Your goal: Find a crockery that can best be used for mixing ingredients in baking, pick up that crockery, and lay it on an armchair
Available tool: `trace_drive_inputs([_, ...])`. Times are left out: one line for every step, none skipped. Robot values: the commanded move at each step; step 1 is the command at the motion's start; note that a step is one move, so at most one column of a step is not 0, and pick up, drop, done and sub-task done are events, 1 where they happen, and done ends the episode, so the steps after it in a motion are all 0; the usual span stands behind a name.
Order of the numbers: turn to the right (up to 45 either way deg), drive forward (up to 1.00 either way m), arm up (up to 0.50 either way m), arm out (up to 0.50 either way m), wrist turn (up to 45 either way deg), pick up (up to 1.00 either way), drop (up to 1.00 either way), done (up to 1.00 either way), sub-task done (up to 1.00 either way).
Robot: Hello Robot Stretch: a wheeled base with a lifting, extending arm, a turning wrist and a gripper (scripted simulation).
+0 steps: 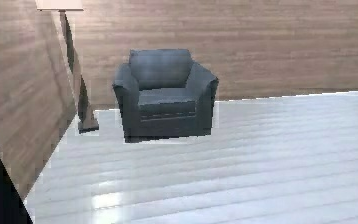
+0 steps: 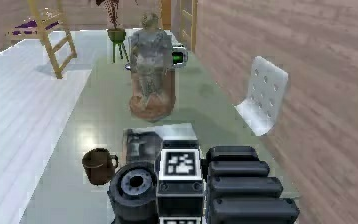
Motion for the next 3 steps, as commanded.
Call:
trace_drive_inputs([0.0,1.0,0.0,0.0,0.0,0.0,0.0,0.0,0.0])
trace_drive_inputs([-3.0,0.0,0.0,0.0,0.0,0.0,0.0,0.0,0.0])
trace_drive_inputs([0.0,0.95,0.0,0.0,0.0,0.0,0.0,0.0,0.0])
